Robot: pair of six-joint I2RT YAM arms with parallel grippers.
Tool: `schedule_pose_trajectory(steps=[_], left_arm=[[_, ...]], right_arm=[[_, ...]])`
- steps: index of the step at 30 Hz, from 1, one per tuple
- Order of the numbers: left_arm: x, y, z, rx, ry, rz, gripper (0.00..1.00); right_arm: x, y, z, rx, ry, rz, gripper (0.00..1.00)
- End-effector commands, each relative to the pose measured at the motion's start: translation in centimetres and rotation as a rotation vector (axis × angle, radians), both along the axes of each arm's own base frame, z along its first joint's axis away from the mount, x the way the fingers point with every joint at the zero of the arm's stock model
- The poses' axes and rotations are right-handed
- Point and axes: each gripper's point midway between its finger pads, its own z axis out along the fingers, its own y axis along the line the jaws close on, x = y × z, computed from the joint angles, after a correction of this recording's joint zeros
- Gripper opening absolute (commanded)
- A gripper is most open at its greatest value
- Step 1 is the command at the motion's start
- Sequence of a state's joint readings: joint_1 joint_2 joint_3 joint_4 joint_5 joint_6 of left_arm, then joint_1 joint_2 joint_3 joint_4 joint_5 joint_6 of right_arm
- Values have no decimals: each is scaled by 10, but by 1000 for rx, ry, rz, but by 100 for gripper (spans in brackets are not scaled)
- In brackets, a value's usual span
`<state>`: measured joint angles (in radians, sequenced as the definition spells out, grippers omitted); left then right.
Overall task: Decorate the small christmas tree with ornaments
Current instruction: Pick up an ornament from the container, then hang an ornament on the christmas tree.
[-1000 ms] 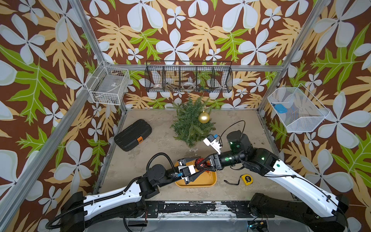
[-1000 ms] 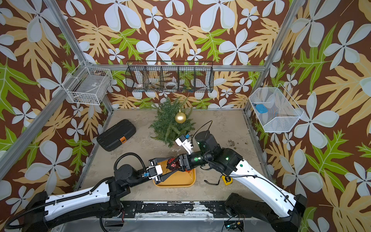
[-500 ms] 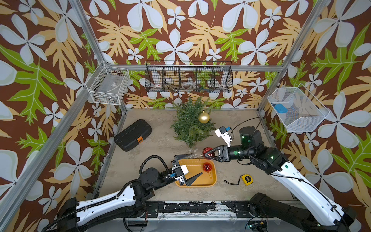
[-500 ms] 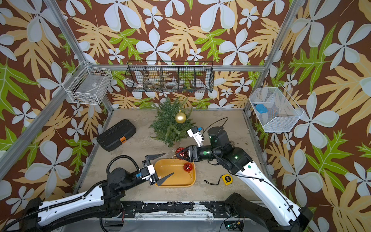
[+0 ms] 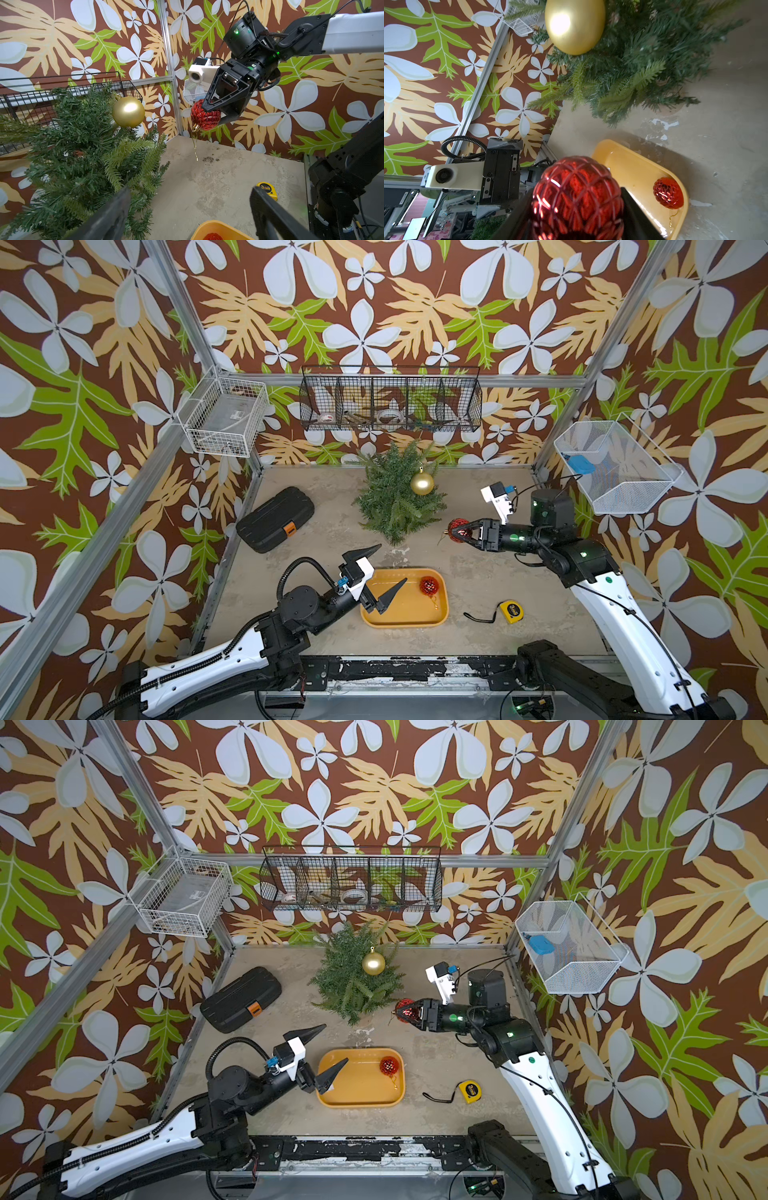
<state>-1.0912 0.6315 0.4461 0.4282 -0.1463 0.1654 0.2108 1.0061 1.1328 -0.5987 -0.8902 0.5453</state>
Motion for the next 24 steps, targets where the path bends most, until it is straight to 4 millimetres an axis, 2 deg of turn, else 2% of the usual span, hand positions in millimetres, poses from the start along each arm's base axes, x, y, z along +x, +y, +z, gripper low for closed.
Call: schedule_pose_trajectory(steps=[1, 4, 5, 8, 10, 13, 17, 21, 24], left_arm=[[-3, -8, -1, 5, 29, -43, 87], [7, -11, 6, -26, 83, -14, 86], [13, -12, 11, -41, 117, -16, 83], [23, -19, 25, -68, 191, -113, 74], [30, -20, 29, -81, 213, -132, 73], [30, -21, 33, -79, 198, -137, 71], [21, -23, 40, -94, 172, -188, 68], [15, -13, 52, -126, 141, -183, 68], [18, -5, 57, -105, 123, -133, 68]], right_arm=[[0, -6, 4, 27, -25, 22, 53], [7, -11, 9, 32, -45, 7, 53], [9, -11, 13, 35, -58, 4, 52], [15, -11, 20, 45, -82, 4, 53], [18, -10, 24, 60, -94, 9, 53], [22, -9, 29, 69, -110, 11, 53], [28, -10, 33, 60, -133, -2, 52], [34, -9, 37, 59, -150, -4, 52], [41, -9, 38, 49, -162, -10, 53]])
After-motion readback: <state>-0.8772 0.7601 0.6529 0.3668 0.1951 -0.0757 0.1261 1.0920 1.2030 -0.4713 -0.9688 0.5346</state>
